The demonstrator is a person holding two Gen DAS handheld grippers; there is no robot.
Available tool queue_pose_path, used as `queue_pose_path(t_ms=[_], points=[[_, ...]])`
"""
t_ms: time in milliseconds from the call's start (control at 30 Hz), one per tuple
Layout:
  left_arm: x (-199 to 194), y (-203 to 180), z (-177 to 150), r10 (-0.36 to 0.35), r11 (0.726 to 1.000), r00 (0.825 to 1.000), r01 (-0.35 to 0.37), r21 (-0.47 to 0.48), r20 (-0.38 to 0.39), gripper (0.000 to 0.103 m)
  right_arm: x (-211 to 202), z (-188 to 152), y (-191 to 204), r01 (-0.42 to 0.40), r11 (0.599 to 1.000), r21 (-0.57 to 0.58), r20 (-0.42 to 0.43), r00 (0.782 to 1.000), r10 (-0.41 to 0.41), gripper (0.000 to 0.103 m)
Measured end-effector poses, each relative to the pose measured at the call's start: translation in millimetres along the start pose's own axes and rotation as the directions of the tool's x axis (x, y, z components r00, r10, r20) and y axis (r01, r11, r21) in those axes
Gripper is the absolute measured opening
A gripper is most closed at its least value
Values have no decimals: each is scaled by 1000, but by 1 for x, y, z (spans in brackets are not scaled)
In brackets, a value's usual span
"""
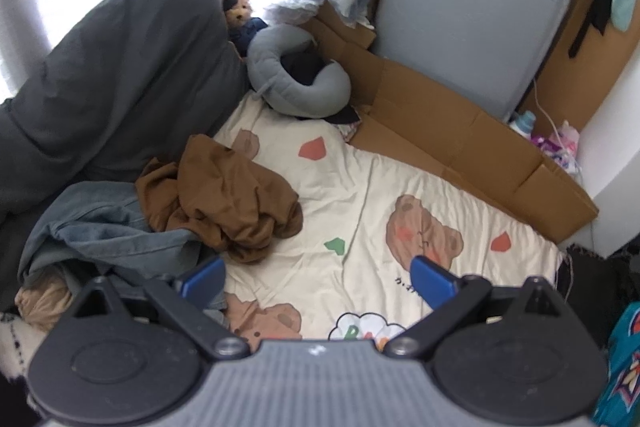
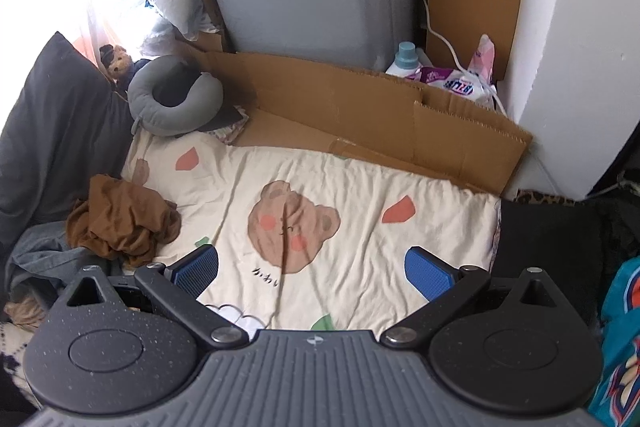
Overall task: Fold clothes
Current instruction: 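Close the left gripper on the brown shirt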
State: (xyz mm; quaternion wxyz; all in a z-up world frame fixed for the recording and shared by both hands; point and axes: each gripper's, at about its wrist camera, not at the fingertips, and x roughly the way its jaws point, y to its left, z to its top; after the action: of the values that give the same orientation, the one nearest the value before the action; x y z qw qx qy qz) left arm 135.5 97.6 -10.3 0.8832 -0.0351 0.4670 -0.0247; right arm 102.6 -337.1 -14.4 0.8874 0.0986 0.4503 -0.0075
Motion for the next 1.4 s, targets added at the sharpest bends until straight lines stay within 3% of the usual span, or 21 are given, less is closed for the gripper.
queue_pose_path(t_ms=[300, 600, 833, 1233, 1400], points=[[36, 9, 6, 3, 1000, 1000, -3, -10, -12, 99, 39, 4, -5, -1, 1000, -22, -10, 1000, 1, 102], [74, 21, 11, -16, 999, 1000, 16, 41, 5, 99, 75, 2, -6, -28, 997, -75, -22, 999, 27, 102], [111, 38, 6, 7, 1000, 1000, -6, 25, -17, 99, 108, -5, -9, -63, 992, -109, -34, 998, 60, 102], [154, 57, -2, 72, 997, 997, -72, 1, 24, 98, 164, -29, -12, -116, 983, -145, -23, 993, 114, 102], [186, 70, -15, 104, 995, 994, -104, -8, 31, 90, 187, -41, -17, -125, 982, -144, 0, 992, 126, 102]])
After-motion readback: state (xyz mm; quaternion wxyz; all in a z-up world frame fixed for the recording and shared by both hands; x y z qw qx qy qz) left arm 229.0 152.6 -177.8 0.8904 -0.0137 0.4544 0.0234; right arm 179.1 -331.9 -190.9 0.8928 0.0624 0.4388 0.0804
